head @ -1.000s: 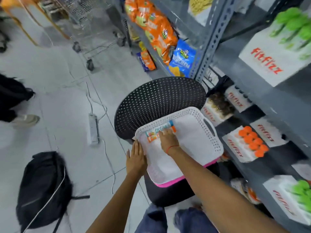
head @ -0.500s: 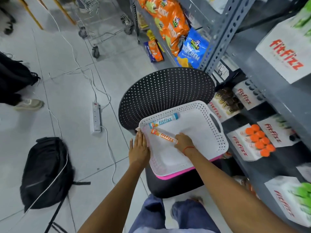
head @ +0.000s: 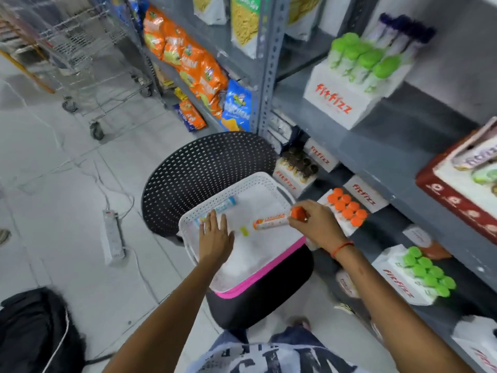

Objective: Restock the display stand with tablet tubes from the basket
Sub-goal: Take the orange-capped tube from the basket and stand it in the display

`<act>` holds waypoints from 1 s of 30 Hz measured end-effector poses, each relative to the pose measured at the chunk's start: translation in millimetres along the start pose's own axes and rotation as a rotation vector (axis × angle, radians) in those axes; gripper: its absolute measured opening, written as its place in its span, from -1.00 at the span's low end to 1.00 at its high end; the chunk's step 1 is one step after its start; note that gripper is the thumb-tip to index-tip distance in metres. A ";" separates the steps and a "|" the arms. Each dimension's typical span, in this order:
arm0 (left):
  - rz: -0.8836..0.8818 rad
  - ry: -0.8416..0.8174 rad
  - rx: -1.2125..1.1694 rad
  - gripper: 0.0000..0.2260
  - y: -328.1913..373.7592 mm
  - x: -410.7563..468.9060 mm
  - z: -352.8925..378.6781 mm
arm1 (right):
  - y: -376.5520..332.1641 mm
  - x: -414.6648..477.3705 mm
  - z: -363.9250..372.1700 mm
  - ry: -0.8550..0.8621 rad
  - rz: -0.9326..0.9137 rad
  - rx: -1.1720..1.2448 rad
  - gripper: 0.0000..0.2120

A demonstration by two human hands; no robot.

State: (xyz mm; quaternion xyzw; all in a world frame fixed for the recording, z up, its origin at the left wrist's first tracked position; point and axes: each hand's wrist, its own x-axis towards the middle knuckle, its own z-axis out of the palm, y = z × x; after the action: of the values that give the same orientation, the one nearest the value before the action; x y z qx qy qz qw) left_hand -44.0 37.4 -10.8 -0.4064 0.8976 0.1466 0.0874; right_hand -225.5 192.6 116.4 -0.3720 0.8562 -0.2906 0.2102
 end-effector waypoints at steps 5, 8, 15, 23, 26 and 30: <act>0.369 0.235 -0.074 -0.55 95.0 32.9 -35.6 | 20.9 -36.5 -80.8 0.225 0.029 -0.014 -0.78; 0.598 0.277 -0.139 -0.49 162.1 43.0 -62.0 | 35.1 -62.1 -125.0 0.390 0.114 -0.022 -0.75; 0.882 0.238 -0.062 -0.31 294.3 40.4 -83.9 | 64.4 -126.0 -228.8 0.798 0.205 -0.172 -0.83; 0.910 0.049 0.215 0.03 381.4 44.8 -95.1 | 116.9 -160.5 -328.4 1.112 0.431 -0.248 -0.72; 0.886 0.066 0.213 0.09 362.2 49.9 -87.2 | 123.2 -138.5 -332.1 1.043 0.487 -0.279 -0.63; 0.864 0.050 0.179 0.16 355.5 51.3 -84.3 | 124.5 -119.0 -331.8 0.951 0.529 -0.399 -0.57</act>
State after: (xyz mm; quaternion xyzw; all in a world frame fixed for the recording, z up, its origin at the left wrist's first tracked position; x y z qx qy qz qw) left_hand -349.2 196.0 122.8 0.0119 0.9961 0.0815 0.0312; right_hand -405.2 465.1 298.6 -0.0063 0.9586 -0.1961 -0.2064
